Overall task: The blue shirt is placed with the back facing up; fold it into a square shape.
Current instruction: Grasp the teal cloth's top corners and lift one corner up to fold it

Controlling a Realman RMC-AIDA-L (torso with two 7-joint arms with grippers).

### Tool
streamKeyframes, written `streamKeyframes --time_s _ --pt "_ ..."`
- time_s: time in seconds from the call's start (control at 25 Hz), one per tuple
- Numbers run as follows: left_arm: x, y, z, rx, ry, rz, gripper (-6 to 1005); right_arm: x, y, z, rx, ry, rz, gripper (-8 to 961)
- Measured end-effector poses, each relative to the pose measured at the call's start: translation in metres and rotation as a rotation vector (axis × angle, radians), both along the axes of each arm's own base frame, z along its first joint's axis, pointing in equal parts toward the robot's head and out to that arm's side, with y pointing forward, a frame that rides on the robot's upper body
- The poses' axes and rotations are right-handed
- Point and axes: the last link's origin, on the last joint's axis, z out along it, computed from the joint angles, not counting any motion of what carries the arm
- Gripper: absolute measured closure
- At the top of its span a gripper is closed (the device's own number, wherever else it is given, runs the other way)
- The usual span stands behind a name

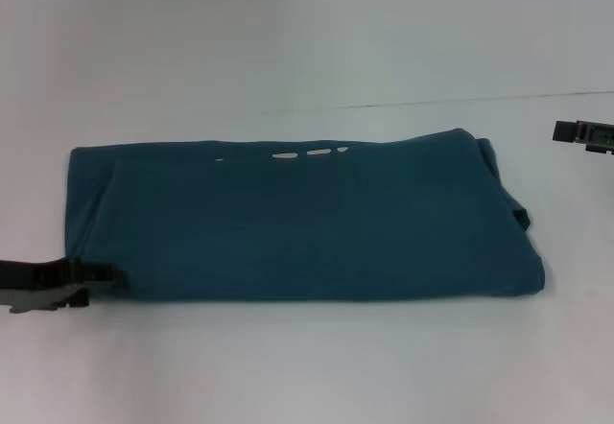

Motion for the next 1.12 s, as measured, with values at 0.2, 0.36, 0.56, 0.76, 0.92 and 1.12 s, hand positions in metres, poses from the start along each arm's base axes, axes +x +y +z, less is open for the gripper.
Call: streamKeyframes --time_s 0.2,0.36,0.56,0.76,0.92,1.12 --pt "0.0 0.003 0.001 0.012 0.007 -0.001 370 0.0 0.0 -0.001 0.0 0.001 -0.001 34" --pt "-0.001 0.005 0.002 0.036 0.015 0.008 375 0.0 0.0 -0.001 0.0 0.002 -0.001 34" --pt "-0.006 0.011 0.004 0.078 0.043 0.017 382 0.0 0.0 -0.003 -0.001 0.003 -0.002 33" --pt "-0.007 0.011 0.001 0.088 0.046 0.023 454 0.0 0.0 -0.004 -0.001 0.002 -0.002 33" --pt "-0.006 0.011 -0.001 0.083 0.039 0.018 546 0.0 0.0 -0.004 -0.001 0.002 -0.002 33" --pt "-0.005 0.01 -0.002 0.08 0.035 0.014 661 0.0 0.0 -0.004 -0.003 0.003 -0.001 33"
